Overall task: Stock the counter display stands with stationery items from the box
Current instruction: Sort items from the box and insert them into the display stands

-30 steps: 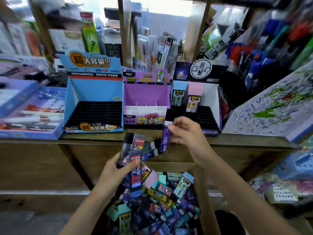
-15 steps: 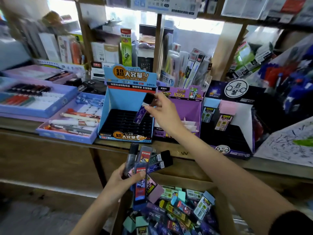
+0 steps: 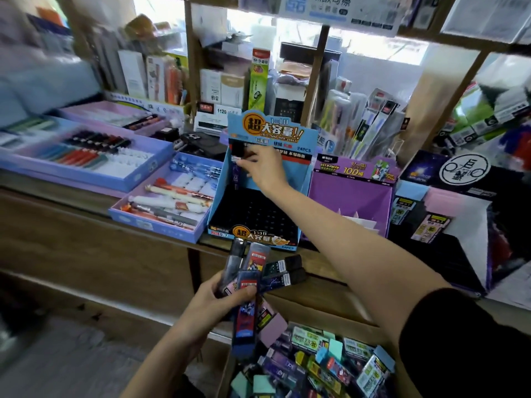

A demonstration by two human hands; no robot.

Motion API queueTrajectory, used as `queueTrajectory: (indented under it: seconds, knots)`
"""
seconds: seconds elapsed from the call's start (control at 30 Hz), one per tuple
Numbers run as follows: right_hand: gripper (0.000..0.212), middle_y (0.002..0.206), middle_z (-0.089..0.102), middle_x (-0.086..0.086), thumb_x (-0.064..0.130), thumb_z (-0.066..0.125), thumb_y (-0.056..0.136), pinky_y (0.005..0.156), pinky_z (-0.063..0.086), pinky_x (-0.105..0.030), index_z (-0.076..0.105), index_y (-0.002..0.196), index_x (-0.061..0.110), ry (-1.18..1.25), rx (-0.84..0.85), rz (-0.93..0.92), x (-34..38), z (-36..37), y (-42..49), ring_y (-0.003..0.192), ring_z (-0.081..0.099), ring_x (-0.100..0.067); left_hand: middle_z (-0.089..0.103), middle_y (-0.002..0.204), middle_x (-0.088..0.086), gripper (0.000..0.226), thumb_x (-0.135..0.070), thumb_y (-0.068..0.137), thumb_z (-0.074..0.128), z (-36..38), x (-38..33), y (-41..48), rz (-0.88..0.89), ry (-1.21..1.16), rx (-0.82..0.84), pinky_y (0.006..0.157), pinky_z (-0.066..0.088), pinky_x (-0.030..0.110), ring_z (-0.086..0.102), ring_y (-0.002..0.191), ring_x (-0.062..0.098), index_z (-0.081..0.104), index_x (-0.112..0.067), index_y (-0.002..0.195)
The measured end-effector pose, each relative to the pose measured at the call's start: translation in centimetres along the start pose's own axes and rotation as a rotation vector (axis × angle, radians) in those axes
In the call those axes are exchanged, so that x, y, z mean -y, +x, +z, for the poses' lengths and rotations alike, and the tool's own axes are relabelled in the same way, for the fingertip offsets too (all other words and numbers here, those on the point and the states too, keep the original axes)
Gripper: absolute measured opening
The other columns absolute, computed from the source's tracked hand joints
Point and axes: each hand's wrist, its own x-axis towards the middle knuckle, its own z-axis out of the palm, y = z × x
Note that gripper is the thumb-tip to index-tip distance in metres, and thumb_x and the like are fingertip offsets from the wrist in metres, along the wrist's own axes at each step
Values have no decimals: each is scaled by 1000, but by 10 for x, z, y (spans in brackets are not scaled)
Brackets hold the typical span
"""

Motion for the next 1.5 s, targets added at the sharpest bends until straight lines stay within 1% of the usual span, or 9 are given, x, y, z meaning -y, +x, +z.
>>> queueTrajectory:
  seconds: [0.47,0.73,0.87,1.03,1.13,1.2,1.27,1.37,1.5]
  knots:
    - [32,73,62,-15,24,58,92,77,51,-40,62,71,-1,-464,159,29,7,-14,-24,80,62,-33,73,100,4,30,-29,69,76,1,7,3,-23,-13,28,66,54,21,71,89,22,70,-30,99]
    - [12,85,64,15,25,62,89,70,43,-7,69,96,18,-204,394,-22,-6,-89,-146,78,57,7,75,96,-1,29,-32,63,79,24,9,2,-50,-48,61,61,53,16,72,84,16,72,-38,90]
    - [26,96,60,13,26,61,90,79,44,-9,62,114,17,-220,335,36,-32,-116,-188,89,56,5,74,96,5,42,-36,56,85,38,11,2,-58,-77,85,61,52,17,72,83,18,72,-29,95]
    - [28,104,60,14,33,61,89,81,42,-12,57,115,23,-165,219,242,-63,-139,-219,97,55,1,74,82,-12,41,-35,49,89,57,13,1,-72,-65,92,54,51,13,71,73,8,67,-34,84]
    - [18,91,70,2,26,65,87,70,45,-12,67,95,9,215,178,495,-75,-150,-226,85,62,-9,75,84,-8,57,-42,42,83,66,14,5,-71,-44,79,57,50,13,71,75,10,65,-29,95]
    - [27,91,69,-11,21,66,86,79,50,-30,64,93,-5,384,145,575,-83,-156,-229,86,64,-19,75,91,-2,66,-46,39,87,71,14,7,-75,-14,94,61,51,14,71,81,14,68,-27,99]
    - [18,90,68,-13,18,65,86,79,53,-36,65,85,0,510,92,568,-85,-162,-230,85,66,-22,74,97,4,75,-51,36,89,75,14,9,-82,4,101,64,52,16,71,86,17,68,-23,103]
    - [7,82,72,-7,14,61,87,64,54,-24,64,81,12,630,-4,485,-79,-173,-222,80,70,-16,75,92,5,83,-52,32,90,79,12,11,-77,1,60,69,52,24,71,81,18,66,-16,103]
    - [2,82,73,-4,12,62,88,59,53,-21,62,87,13,561,-126,331,-63,-187,-195,76,71,-16,75,85,5,47,-31,56,80,70,-1,10,-32,-16,0,71,50,30,70,76,18,66,-15,98]
